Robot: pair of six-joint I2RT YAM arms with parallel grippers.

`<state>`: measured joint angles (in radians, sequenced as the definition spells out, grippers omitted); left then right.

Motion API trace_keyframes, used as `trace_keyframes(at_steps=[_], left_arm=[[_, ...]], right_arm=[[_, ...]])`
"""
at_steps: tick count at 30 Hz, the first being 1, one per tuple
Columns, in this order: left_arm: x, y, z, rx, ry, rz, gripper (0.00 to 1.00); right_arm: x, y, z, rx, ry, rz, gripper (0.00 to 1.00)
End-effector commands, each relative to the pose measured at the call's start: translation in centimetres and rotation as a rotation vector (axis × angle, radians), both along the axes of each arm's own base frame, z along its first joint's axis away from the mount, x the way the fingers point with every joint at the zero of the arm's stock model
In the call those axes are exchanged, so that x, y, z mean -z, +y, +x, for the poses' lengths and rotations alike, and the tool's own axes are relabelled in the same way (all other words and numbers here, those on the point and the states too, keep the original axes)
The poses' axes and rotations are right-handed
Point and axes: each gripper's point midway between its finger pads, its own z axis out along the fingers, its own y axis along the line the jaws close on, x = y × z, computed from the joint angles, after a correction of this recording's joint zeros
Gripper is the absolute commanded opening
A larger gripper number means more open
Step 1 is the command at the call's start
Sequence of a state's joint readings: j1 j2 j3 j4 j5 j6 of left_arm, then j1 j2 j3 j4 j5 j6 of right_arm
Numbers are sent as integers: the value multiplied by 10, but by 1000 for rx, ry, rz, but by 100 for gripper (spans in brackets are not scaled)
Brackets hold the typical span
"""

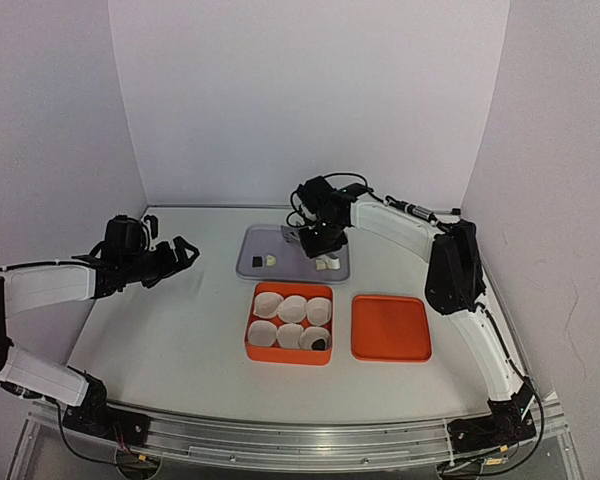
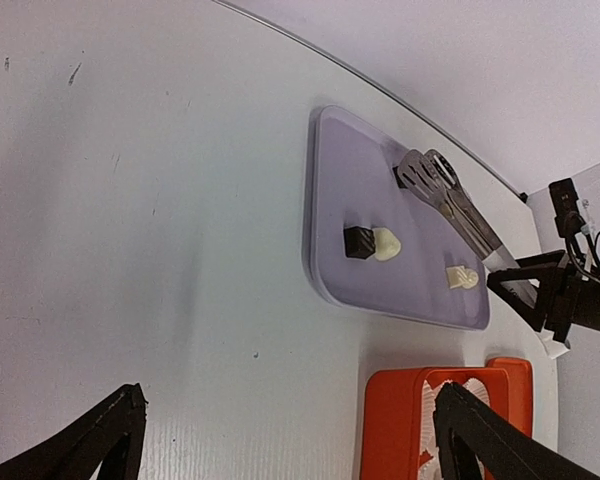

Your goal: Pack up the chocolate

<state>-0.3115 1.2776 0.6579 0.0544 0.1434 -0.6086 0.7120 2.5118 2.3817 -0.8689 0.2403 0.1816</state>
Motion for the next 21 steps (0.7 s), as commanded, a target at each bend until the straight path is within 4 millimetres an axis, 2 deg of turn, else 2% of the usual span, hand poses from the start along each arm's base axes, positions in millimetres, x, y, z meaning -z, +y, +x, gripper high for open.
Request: trace_keyframes(at_steps=[1, 9, 16, 21], left_arm=[[-1, 0, 3, -13, -13, -8, 100], [1, 5, 2, -31, -8, 5, 100], [3, 6, 2, -39, -4, 8, 100], [3, 6, 3, -41, -1, 11, 100]], right_arm=[[-18, 10, 16, 1, -62, 59, 37], [-4, 7, 15, 9, -41, 46, 36], [5, 8, 15, 2, -32, 37, 28], [4, 6, 16, 2, -37, 26, 21]])
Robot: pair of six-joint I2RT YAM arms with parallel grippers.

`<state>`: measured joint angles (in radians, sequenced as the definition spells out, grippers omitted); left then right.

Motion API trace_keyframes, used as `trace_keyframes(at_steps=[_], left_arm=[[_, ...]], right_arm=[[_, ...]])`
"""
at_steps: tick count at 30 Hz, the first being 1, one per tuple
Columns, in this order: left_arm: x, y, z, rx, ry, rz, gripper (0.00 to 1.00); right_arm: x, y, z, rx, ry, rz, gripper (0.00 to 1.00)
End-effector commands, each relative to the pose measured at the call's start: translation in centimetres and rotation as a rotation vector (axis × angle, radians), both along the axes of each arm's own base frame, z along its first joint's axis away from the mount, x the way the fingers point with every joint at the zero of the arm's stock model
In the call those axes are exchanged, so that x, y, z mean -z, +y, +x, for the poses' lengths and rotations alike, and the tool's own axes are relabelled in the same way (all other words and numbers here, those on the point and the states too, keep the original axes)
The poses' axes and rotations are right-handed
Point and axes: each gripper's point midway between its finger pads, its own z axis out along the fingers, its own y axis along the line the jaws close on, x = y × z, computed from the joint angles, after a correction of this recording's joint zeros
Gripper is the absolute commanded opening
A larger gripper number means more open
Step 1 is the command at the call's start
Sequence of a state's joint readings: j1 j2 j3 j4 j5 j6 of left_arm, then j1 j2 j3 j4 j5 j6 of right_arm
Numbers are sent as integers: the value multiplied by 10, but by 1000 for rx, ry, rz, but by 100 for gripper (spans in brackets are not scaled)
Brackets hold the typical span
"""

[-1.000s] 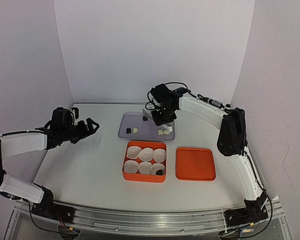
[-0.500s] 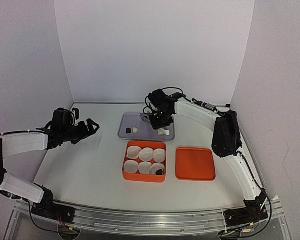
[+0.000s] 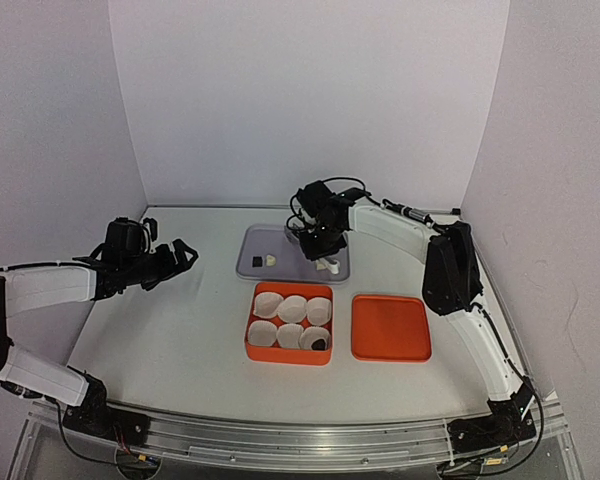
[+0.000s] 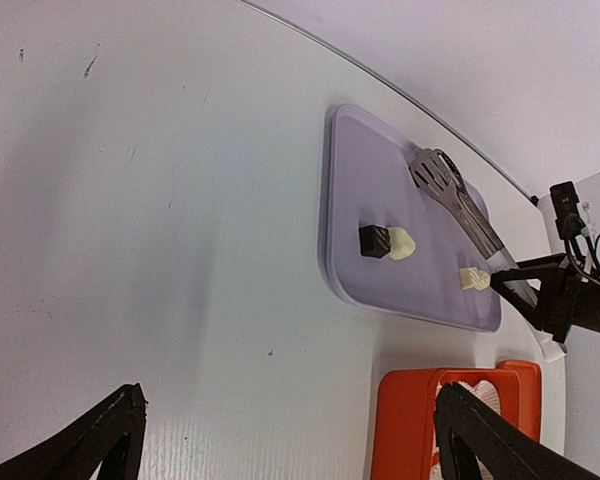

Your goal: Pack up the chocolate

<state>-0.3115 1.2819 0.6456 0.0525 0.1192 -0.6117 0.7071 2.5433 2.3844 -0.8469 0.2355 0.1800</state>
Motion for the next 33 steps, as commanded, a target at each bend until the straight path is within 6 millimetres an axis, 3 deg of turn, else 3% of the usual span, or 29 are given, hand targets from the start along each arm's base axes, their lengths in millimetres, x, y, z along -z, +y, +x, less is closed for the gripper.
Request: trace_keyframes(at_steps=[1, 5, 12, 19, 24, 28, 33], left_arm=[[-5, 1, 4, -19, -17, -5, 100], [-5, 1, 4, -21, -18, -6, 100], [-9, 0, 6, -17, -29, -11, 100], [-12, -1, 7, -15, -40, -20, 100], [-12, -2, 7, -10, -40, -20, 100], [-10, -1, 6, -10, -34, -17, 100], [-14, -1, 6, -12, -45, -14, 100]], right_arm=[[-13, 4, 12, 0, -51, 26, 21], [-26, 2, 13, -10, -81, 13, 14], [-73, -6, 9, -85, -170, -5, 0], [-109, -11, -19, -157, -171, 65, 0], [-128, -14, -54, -281, -148, 122, 0], [-144, -20, -107, -447, -96, 200, 0], [-144, -33, -171, -599, 0, 299, 0]])
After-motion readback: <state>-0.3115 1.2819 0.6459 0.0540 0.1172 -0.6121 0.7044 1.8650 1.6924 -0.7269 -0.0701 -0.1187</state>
